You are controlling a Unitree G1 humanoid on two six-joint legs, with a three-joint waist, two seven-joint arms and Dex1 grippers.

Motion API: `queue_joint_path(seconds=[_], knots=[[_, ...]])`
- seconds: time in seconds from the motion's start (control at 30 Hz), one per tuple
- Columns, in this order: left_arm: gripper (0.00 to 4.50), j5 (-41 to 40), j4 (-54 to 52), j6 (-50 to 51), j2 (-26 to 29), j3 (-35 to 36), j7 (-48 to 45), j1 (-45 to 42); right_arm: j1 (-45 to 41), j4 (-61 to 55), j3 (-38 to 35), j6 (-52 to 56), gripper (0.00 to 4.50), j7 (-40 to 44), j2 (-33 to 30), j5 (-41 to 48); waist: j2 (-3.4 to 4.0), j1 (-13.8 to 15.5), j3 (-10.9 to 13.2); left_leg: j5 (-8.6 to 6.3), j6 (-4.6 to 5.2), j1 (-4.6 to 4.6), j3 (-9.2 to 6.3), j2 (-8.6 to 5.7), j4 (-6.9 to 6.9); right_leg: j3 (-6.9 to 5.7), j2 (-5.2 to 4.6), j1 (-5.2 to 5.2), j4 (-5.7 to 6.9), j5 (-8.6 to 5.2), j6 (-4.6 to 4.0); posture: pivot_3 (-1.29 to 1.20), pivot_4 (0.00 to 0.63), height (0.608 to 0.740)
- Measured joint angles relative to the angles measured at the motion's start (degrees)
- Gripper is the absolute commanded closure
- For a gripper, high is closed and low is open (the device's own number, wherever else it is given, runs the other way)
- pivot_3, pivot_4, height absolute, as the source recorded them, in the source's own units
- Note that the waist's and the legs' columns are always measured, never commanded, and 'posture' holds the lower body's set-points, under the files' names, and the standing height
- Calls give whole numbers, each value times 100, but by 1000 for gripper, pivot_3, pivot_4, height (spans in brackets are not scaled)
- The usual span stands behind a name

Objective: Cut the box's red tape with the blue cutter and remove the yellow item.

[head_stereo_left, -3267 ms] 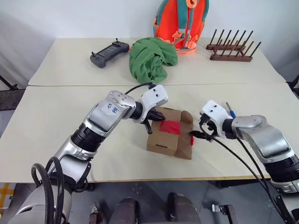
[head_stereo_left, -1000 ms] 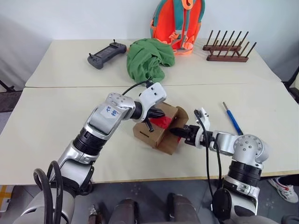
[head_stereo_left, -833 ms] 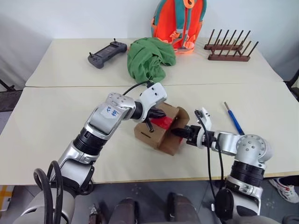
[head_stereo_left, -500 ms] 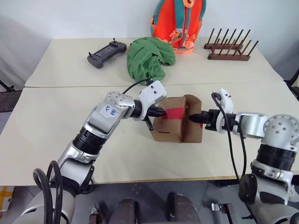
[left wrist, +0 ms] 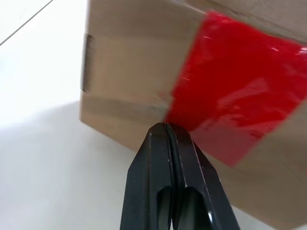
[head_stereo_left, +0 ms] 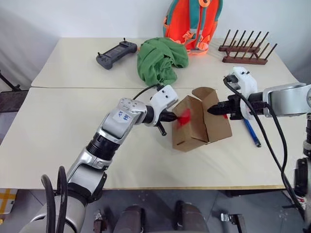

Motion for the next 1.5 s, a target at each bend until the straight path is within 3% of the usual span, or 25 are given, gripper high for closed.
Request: queue_joint_path(seconds=[0.2, 0.73, 1.0, 1.17, 1.33, 1.5], knots=[[4500, -42, -43, 59, -147, 18, 24, 11, -269, -161, 777, 1, 4446, 13, -377, 96, 0, -6, 0, -1, 1, -8, 3, 2, 0, -9, 1, -6, -6, 0, 0, 0, 150, 740], [4500, -74, -313, 223, 11, 130, 0, 253, -1363, -196, 1908, 1, 4446, -600, -246, 224, 0, -7, 0, 0, 1, -59, -7, 2, 19, -22, -1, -45, 4, 1, 1, 0, 150, 740], [4500, -235, -427, 293, 218, 224, -139, 256, -1883, -63, 2007, 1, 4446, -1708, 139, 921, 0, -17, 0, 2, -3, -76, -1, 3, 13, -24, 0, -76, 18, 1, 1, 0, 150, 740], [4500, -326, -426, 316, 312, 253, -280, 244, -1348, -213, 1707, -183, 4446, -2890, 186, 1580, -2, 9, -1, 1, -3, -82, -12, 1, 13, -36, -4, -73, 17, 6, 9, 0, 150, 740], [4500, -998, -742, 881, 722, 702, -843, -48, -947, -293, 1889, -644, 4446, -3858, 48, 2571, -2, -31, -1, 1, -3, -82, -12, 8, 5, -44, 0, -80, 18, 6, 9, 0, 150, 740], [4500, -1168, -779, 912, 566, 834, -850, -404, -802, -502, 2162, -1260, 4446, -4543, -20, 3394, -3, -13, -1, 1, -3, -84, -10, 7, 13, -43, -1, -78, 15, 6, 9, 0, 150, 740]])
